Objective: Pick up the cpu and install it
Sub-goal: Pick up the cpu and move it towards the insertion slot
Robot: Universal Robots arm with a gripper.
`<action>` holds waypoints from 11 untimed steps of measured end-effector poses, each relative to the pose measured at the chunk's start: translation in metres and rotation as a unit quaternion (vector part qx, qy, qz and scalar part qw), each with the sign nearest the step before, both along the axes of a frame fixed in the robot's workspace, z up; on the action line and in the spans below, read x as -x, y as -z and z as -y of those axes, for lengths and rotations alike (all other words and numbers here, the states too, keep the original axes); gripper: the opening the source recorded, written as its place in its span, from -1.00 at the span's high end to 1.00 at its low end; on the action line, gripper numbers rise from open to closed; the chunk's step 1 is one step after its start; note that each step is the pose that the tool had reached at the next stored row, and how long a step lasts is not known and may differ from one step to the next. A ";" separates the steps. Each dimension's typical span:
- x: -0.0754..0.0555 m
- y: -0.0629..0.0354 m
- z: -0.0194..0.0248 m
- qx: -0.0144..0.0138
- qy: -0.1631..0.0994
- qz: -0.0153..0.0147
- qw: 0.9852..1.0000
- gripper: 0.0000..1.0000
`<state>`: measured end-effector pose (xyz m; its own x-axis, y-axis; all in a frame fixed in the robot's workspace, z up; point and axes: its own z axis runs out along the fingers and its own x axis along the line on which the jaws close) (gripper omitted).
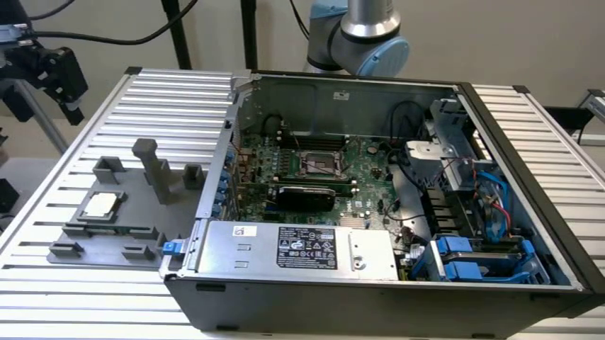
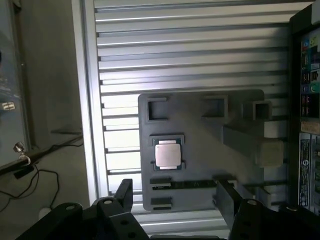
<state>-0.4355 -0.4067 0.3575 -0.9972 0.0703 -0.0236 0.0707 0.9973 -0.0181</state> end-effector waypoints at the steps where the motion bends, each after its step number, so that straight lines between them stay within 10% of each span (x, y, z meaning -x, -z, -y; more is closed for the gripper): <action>1: 0.000 0.0018 0.0001 0.000 0.000 0.000 1.000 -0.54; 11: 0.000 0.0200 0.0014 0.000 0.000 0.000 1.000 -0.54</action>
